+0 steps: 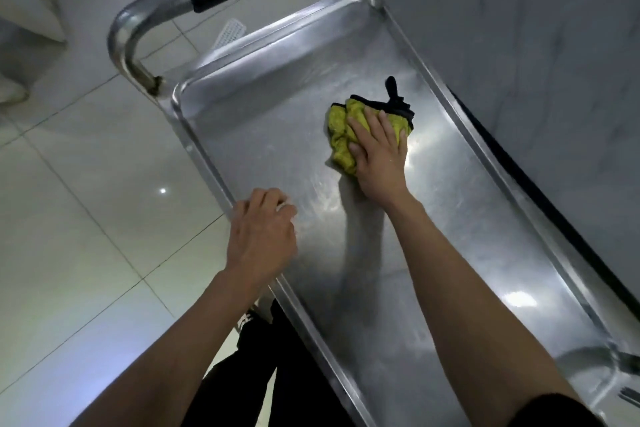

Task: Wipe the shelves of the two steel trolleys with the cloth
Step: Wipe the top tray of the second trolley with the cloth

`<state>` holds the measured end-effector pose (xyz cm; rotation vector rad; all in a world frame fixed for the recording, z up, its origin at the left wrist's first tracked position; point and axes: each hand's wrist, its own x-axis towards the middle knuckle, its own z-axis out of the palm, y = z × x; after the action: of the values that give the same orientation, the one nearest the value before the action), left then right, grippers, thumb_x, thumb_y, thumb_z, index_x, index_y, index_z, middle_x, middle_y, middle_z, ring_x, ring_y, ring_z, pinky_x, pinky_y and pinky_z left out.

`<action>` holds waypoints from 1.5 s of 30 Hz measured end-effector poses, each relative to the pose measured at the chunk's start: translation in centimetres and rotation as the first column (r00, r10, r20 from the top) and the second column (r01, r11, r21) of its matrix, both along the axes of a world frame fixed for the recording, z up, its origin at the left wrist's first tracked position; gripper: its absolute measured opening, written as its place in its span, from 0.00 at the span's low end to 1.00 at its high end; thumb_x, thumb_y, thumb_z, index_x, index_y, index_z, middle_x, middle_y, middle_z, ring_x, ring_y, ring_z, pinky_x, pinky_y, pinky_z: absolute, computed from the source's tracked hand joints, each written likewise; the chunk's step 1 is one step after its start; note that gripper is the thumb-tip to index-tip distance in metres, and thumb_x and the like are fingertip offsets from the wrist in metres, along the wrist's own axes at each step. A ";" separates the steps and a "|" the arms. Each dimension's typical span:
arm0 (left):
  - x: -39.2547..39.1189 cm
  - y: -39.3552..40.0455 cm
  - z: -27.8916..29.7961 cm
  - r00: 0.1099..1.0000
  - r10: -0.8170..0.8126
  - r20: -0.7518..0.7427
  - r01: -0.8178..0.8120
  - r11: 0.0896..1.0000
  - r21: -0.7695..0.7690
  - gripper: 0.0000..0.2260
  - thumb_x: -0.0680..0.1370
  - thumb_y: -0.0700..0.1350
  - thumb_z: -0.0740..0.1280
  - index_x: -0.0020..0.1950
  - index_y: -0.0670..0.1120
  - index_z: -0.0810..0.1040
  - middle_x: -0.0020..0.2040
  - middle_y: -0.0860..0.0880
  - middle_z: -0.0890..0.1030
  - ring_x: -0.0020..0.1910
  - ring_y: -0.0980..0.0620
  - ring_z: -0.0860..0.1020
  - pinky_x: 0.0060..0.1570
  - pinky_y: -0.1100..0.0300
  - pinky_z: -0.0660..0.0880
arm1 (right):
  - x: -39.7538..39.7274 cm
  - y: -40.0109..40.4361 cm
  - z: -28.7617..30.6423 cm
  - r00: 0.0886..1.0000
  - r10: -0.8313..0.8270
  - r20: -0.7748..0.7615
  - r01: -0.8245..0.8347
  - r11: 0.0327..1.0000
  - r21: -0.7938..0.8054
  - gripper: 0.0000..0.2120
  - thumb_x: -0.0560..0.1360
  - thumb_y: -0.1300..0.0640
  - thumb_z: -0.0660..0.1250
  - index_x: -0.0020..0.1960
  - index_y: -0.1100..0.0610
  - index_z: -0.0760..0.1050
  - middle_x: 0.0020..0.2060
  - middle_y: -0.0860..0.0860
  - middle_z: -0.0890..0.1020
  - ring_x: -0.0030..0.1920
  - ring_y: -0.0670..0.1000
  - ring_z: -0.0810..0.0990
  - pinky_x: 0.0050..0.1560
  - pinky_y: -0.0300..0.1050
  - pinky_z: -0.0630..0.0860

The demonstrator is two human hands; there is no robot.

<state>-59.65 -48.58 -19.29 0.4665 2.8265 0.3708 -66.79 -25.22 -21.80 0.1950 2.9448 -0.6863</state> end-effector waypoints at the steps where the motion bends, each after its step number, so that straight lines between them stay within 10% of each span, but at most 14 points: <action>1: 0.1 0.1 -0.2 0.999 -0.007 -0.031 0.007 1.000 -0.007 0.08 0.73 0.43 0.68 0.51 0.48 0.83 0.55 0.50 0.77 0.56 0.47 0.73 0.55 0.49 0.69 | -1.0 1.6 -0.1 1.000 -0.030 0.004 0.030 1.000 0.004 0.22 0.84 0.51 0.57 0.78 0.46 0.64 0.80 0.46 0.57 0.81 0.51 0.48 0.78 0.58 0.41; 10: 0.8 -0.1 -1.5 0.984 -0.120 -0.130 0.110 0.991 -0.077 0.16 0.77 0.49 0.58 0.58 0.49 0.81 0.63 0.48 0.77 0.65 0.46 0.73 0.59 0.46 0.67 | -6.5 9.0 -0.9 0.980 -0.190 -0.061 0.194 0.978 0.073 0.23 0.83 0.49 0.56 0.77 0.47 0.66 0.80 0.48 0.60 0.81 0.53 0.51 0.77 0.59 0.40; 33: 0.9 -2.1 0.0 0.967 -0.256 0.008 0.255 0.961 -0.109 0.16 0.75 0.43 0.62 0.63 0.50 0.75 0.68 0.50 0.70 0.71 0.48 0.65 0.64 0.39 0.62 | 22.4 -15.0 0.0 0.991 -0.121 0.052 0.123 0.992 -0.029 0.23 0.83 0.50 0.57 0.78 0.46 0.65 0.81 0.47 0.56 0.81 0.52 0.47 0.78 0.61 0.39; 45: 1.7 -0.4 0.7 0.973 -0.228 -0.028 0.216 0.949 -0.230 0.16 0.81 0.50 0.56 0.62 0.46 0.77 0.66 0.45 0.72 0.68 0.44 0.67 0.65 0.38 0.63 | 21.6 -10.5 -0.2 0.960 -0.278 0.030 0.277 0.960 0.024 0.22 0.84 0.49 0.55 0.78 0.43 0.63 0.81 0.45 0.56 0.81 0.49 0.46 0.79 0.58 0.41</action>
<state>-57.95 -48.94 -18.60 0.7453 2.7816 -0.0085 -45.21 -35.76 -22.00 0.6252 2.9218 -0.6782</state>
